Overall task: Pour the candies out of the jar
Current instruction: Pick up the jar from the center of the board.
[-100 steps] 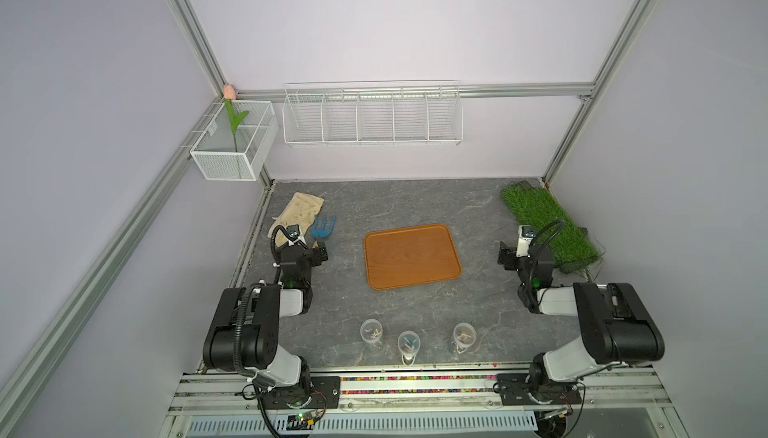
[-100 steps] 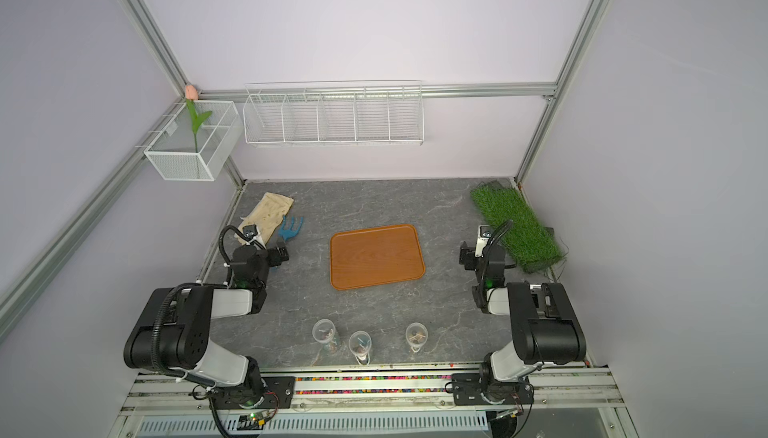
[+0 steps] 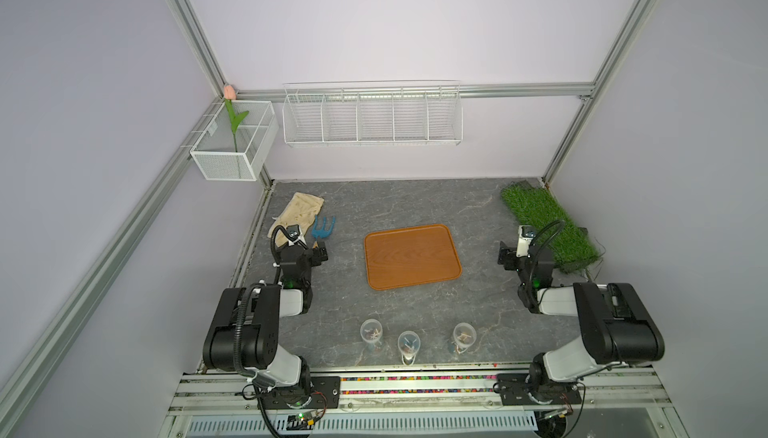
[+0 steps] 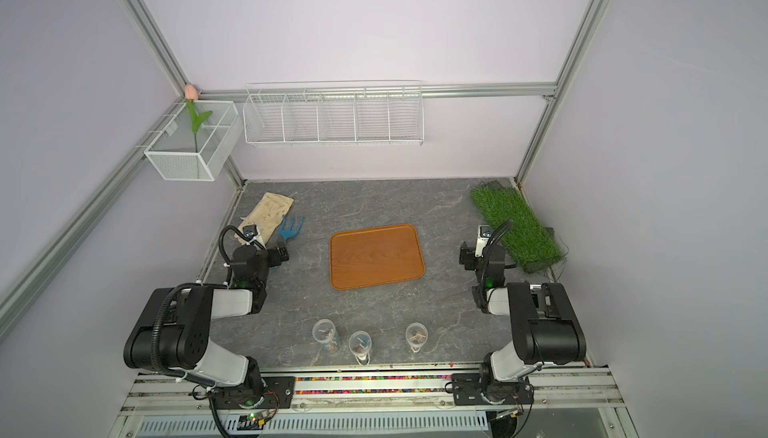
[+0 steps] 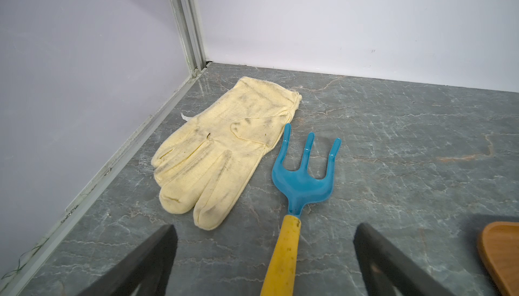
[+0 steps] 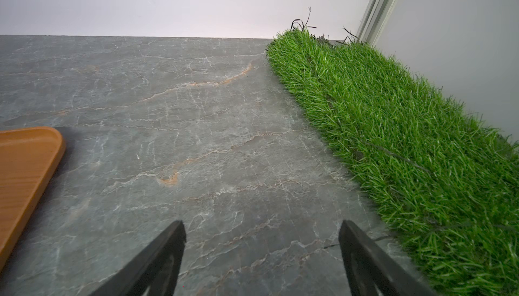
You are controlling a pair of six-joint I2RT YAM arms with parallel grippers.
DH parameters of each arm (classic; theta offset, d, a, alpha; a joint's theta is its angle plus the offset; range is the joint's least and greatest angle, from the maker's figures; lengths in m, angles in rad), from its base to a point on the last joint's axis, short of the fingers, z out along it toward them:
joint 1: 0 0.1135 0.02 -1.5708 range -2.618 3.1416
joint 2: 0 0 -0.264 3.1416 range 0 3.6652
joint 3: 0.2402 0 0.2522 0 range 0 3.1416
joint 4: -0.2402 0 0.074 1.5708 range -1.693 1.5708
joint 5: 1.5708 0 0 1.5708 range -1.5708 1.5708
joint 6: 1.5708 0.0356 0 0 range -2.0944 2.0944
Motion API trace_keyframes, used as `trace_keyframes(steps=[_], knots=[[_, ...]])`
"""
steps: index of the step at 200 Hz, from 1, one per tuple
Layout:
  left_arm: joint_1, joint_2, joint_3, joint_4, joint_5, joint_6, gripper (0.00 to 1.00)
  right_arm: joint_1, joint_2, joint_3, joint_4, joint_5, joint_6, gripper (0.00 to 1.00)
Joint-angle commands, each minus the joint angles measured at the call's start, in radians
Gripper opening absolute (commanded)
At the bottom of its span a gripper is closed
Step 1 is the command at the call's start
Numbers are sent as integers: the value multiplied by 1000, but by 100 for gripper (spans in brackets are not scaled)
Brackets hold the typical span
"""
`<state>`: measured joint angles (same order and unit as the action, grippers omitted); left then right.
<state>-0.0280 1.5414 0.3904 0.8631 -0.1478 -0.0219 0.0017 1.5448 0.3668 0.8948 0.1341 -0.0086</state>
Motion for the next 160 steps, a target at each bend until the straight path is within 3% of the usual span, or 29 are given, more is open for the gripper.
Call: trace_keyframes(steps=[1,148,160], knots=[[5,8,11,22,14,7,99,1,-3,9,8,-4,-11,89],[5,5,10,31,7,5,99,-2,-9,9,18,-7,-7,89],[4,-73,41,-87,-10,-3,99,-1,-77,91,-162,-17,-15,89]])
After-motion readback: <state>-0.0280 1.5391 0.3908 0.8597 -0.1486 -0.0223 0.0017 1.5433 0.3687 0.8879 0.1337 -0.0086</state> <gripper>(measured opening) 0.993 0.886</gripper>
